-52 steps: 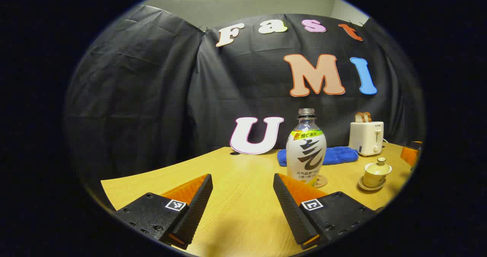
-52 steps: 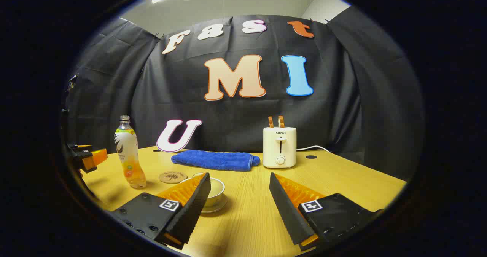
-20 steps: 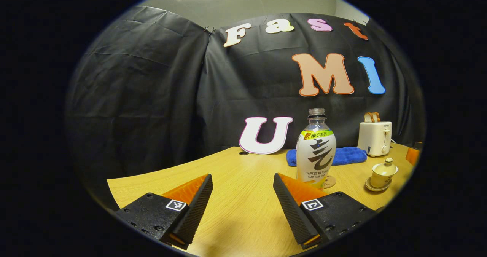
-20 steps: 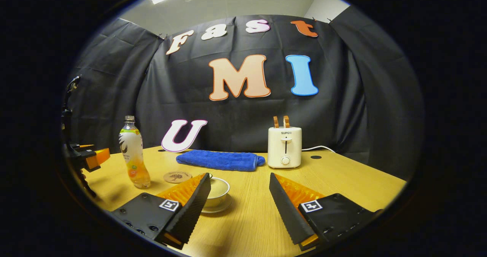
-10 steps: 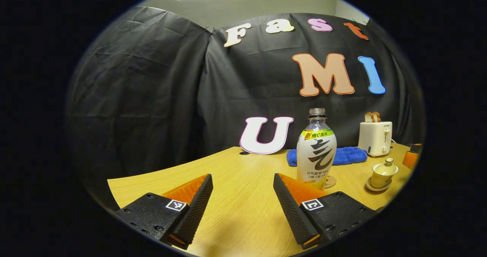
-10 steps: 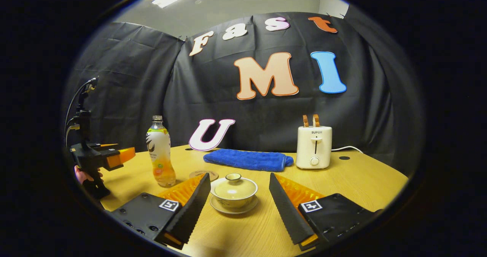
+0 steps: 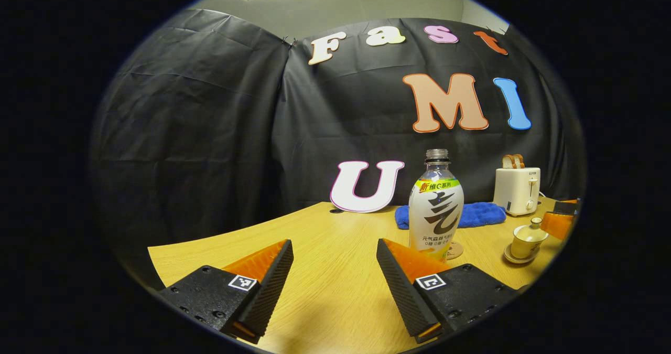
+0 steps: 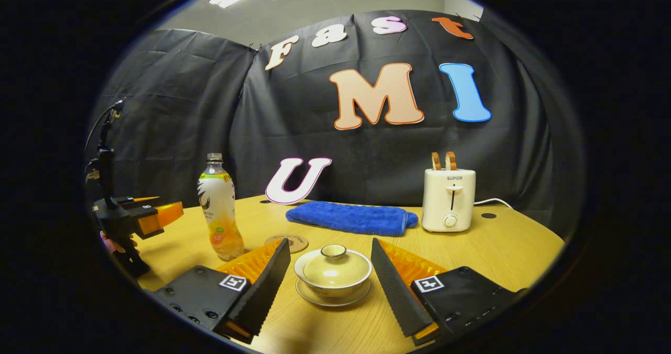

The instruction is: Open the teacup lid with one hand, grasp the water bottle and pour water into the teacup with the other hand; after pouring, place the water bottle on the coaster and then close the teacup lid.

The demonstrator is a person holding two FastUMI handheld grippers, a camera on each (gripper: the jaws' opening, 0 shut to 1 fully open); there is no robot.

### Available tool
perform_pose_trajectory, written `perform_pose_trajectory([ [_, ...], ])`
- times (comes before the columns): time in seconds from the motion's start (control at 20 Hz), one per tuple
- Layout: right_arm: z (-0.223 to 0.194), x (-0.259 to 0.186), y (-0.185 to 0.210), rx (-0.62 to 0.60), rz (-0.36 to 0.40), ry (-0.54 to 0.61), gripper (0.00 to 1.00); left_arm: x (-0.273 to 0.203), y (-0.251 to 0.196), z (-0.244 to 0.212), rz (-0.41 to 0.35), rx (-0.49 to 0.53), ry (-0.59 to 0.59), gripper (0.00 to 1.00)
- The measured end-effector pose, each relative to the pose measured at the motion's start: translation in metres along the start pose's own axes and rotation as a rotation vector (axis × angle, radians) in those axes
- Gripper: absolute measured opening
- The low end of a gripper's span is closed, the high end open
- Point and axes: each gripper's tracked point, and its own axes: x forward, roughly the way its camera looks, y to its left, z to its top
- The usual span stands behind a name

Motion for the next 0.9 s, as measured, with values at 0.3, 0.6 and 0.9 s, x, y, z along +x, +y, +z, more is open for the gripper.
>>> perform_pose_trajectory([
  [0.3, -0.009, 0.026, 0.004, -0.004, -0.013, 0.067, 0.98, 0.000, 0.000, 0.000, 0.000, 0.000, 0.001, 0.94],
  [0.6, -0.019, 0.042, 0.005, -0.022, -0.030, 0.124, 0.83, 0.000, 0.000, -0.001, 0.000, -0.001, 0.002, 0.94],
  [0.9, -0.018, 0.044, 0.003, -0.027, -0.044, 0.125, 0.58, 0.000, 0.001, -0.001, 0.001, -0.001, 0.002, 0.94],
])
